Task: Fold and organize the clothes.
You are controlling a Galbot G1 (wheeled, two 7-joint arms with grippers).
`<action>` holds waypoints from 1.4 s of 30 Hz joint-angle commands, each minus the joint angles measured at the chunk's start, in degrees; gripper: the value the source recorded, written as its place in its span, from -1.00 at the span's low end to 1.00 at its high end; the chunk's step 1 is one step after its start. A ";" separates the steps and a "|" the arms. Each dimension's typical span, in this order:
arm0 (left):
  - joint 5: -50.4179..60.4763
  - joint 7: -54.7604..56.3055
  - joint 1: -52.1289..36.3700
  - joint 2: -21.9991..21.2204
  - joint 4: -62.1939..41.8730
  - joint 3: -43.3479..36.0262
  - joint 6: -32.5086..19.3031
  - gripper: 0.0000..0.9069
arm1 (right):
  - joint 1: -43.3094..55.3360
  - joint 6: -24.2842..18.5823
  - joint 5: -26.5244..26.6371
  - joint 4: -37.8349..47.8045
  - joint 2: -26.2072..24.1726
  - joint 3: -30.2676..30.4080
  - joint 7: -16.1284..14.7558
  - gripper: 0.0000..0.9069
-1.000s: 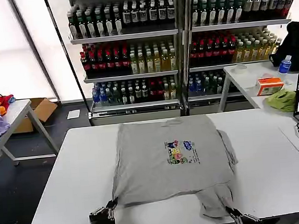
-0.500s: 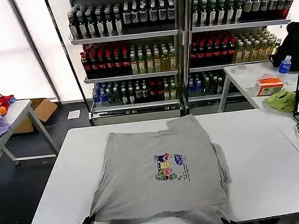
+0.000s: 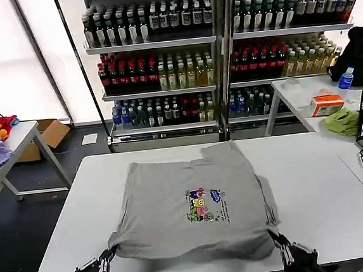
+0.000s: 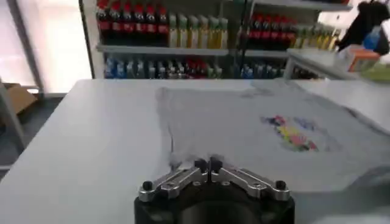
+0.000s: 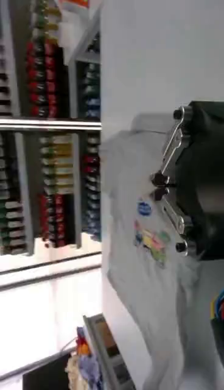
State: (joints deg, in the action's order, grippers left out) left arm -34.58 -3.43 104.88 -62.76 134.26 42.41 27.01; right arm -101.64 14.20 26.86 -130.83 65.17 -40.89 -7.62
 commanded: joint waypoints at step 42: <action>5.01 6.30 -15.97 2.33 -15.35 -15.14 6.04 1.00 | 6.65 14.48 -12.22 6.33 3.56 10.00 14.89 1.00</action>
State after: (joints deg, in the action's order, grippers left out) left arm -36.93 -0.56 80.42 -57.24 113.12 27.96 27.65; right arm -86.67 24.50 16.28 -118.73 67.79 -30.64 2.12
